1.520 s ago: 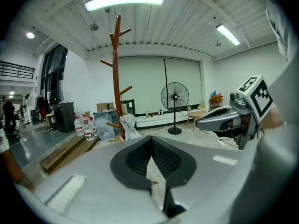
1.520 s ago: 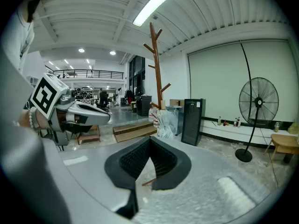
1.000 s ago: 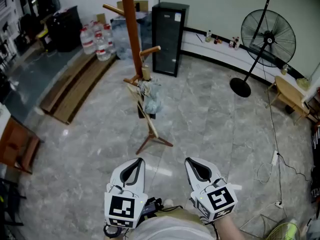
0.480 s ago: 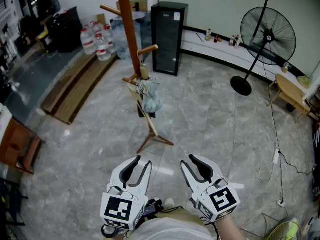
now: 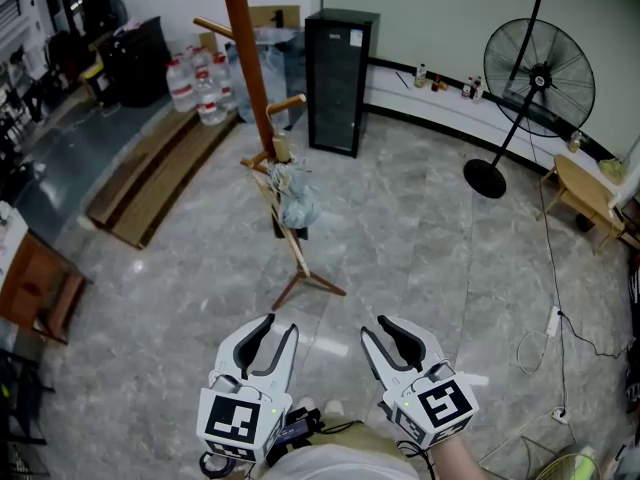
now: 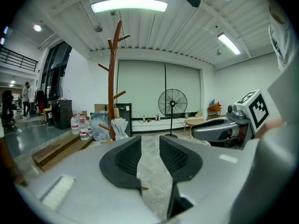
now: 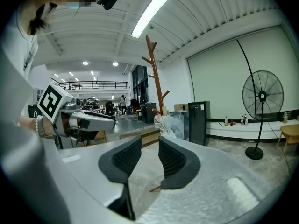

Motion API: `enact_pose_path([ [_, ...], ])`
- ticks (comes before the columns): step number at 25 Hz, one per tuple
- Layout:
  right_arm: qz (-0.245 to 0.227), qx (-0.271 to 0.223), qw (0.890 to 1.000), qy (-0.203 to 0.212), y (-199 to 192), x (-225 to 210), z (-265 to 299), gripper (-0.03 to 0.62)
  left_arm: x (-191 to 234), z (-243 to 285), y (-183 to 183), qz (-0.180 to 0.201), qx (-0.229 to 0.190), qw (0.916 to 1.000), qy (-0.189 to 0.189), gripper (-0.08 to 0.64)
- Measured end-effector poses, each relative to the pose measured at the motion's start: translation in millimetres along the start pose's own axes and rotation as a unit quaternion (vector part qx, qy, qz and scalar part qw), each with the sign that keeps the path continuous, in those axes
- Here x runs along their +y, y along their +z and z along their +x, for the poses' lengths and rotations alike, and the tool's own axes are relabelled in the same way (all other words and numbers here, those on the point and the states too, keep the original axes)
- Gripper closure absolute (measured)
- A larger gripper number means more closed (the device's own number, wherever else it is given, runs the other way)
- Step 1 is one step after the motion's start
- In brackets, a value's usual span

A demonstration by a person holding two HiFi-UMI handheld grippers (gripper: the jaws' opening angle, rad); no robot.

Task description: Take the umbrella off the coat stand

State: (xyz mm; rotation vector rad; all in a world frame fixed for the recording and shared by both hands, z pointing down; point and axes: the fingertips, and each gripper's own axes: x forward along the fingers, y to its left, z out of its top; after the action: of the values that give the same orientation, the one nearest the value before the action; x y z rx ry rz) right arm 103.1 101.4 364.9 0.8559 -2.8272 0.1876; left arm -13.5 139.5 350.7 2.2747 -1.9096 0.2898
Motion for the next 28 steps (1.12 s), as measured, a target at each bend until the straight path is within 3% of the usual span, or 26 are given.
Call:
enact_pose_path([
  [13,-0.001,0.006,1.0,0.017,-10.5,-16.0,0.2,0.483,-1.4,9.3,-2.7,-0.005,0.008,0.9995,0.03,0.437],
  [28,-0.01,0.0,0.999,0.031,7.2,-32.6,50.2,0.483,35.3,55.2,14.3,-0.001,0.006,0.9996,0.027,0.436],
])
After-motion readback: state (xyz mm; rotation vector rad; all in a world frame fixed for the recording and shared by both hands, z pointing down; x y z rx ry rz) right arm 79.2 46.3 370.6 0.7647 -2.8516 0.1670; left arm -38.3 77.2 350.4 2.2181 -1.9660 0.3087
